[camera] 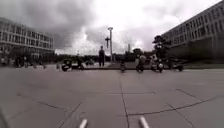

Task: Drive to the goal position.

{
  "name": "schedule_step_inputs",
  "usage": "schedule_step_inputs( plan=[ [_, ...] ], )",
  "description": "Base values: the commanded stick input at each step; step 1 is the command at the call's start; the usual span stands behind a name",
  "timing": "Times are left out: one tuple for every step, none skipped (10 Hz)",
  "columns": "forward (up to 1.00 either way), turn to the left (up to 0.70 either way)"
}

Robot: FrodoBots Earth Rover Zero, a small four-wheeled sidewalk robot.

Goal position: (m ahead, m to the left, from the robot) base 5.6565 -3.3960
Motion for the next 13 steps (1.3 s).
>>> schedule_step_inputs(
  plan=[
    [0.0, -0.5],
    [0.0, -0.5],
    [0.0, -0.5],
    [0.0, -0.5],
    [0.0, -0.5],
    [0.0, -0.5],
    [0.0, -0.5],
    [0.0, -0.5],
    [0.0, -0.5],
    [0.0, -0.5],
    [0.0, -0.5],
    [0.0, -0.32],
    [0.0, 0.0]
  ],
)
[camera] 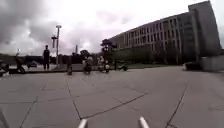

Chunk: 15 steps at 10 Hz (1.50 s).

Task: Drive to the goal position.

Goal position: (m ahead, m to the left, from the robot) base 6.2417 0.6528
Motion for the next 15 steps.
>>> schedule_step_inputs(
  plan=[
    [0.0, 0.0],
    [0.0, 0.0],
    [0.0, 0.0],
    [0.0, 0.0],
    [0.15, 0.0],
    [0.5, 0.0],
    [0.5, 0.0],
    [0.5, 0.0],
    [0.5, 0.0],
    [0.5, 0.0],
    [0.5, 0.0],
    [0.5, 0.0],
    [0.5, 0.0],
    [0.5, -0.14],
    [0.5, -0.5]
  ],
)
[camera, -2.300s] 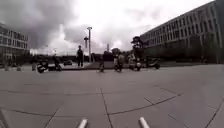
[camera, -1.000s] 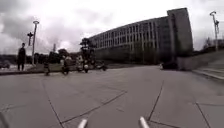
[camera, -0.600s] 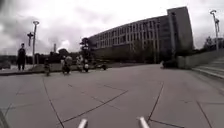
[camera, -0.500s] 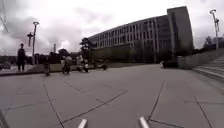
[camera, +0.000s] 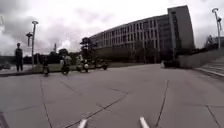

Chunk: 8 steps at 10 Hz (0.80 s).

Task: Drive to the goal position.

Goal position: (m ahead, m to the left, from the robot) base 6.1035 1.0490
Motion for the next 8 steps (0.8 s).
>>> schedule_step_inputs(
  plan=[
    [0.5, -0.5],
    [0.5, -0.5],
    [0.5, -0.5],
    [0.5, -0.5],
    [0.5, -0.5],
    [0.5, -0.2],
    [0.5, 0.0],
    [0.5, 0.0]
  ],
)
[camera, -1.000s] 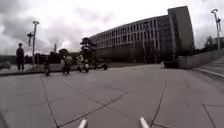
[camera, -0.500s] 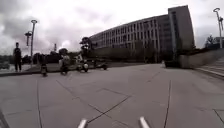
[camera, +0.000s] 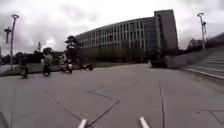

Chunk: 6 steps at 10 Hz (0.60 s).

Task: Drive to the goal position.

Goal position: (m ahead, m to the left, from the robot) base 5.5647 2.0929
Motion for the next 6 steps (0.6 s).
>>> schedule_step_inputs(
  plan=[
    [0.5, 0.0],
    [0.5, 0.0],
    [0.5, 0.0],
    [0.5, 0.0],
    [0.5, 0.0],
    [0.5, 0.0]
  ],
)
